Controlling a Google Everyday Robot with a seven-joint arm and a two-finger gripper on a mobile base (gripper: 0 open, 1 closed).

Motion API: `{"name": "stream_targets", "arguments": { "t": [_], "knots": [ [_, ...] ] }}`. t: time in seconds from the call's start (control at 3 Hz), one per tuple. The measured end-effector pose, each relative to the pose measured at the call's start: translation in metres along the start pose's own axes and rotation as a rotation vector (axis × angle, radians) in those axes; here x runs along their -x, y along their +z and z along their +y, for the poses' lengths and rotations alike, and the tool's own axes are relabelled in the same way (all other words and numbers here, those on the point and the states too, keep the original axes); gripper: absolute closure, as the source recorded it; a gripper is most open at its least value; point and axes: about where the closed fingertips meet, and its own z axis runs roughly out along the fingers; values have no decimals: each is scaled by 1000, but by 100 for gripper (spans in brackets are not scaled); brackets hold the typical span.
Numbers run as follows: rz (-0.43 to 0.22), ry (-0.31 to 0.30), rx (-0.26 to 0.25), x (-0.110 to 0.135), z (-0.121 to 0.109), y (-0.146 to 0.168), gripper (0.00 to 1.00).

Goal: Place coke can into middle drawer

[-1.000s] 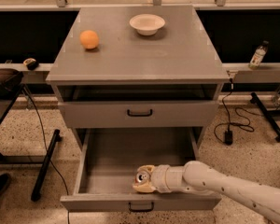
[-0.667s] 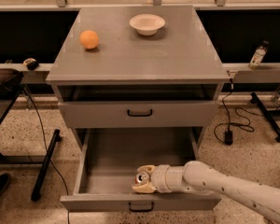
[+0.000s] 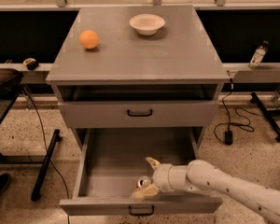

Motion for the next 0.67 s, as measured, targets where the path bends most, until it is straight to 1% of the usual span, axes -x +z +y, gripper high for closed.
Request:
{"name": "stream_targets", "arguments": {
  "t": [0.33,0.67],
  "knots": [
    [-70,-47,19,30,9,-33,0],
    [-82,-67,20,51,20,-80,0]
  ]
}}
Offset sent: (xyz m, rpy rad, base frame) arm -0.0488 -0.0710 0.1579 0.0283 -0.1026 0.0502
